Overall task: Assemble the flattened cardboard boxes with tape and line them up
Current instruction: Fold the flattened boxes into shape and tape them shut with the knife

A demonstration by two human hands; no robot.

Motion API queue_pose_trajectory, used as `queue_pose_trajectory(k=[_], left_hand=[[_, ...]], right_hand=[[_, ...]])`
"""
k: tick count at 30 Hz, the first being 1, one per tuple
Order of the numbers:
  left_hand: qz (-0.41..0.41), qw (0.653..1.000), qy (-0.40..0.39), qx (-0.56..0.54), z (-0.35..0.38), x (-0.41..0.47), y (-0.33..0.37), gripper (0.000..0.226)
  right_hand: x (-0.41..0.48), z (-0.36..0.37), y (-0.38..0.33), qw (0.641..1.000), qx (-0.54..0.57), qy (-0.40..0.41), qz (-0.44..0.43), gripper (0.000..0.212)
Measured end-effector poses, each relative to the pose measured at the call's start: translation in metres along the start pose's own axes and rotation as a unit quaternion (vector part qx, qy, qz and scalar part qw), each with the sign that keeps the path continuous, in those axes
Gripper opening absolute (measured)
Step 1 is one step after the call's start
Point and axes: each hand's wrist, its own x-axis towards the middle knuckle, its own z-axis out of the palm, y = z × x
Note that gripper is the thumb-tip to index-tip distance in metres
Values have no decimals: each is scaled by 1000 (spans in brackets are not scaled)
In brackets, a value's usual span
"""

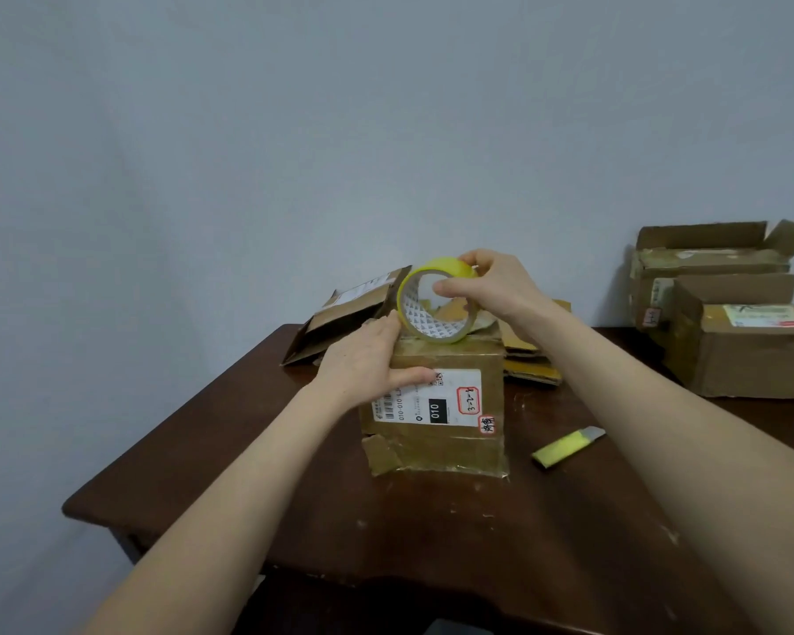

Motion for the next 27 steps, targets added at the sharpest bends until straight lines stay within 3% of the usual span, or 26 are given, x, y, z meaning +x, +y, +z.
queue_pose_trajectory(k=[3,9,13,17,19,23,27], left_hand=[[18,1000,-14,14,5,2,-5,102],[23,999,-23,23,5,3,-4,82],[20,999,-42,9,3,7,-4,82],[39,997,-64,14,3,10,1,74],[40,994,-86,45,-3,10,5,68],[27,991,-69,109,-2,20,33,82],[41,995,-26,87,14,26,49,85]], right_hand=[[0,-4,-11,999,-31,-10,-12,40],[2,-33,-29,988,-141,-63,1,24],[6,-53,-31,964,-249,-92,-6,32],[4,-57,-31,954,-284,-93,-3,43],[-1,-56,-28,966,-251,-66,-2,53],[-15,-52,-6,998,-35,28,51,46],[-22,-46,3,998,17,52,28,42]])
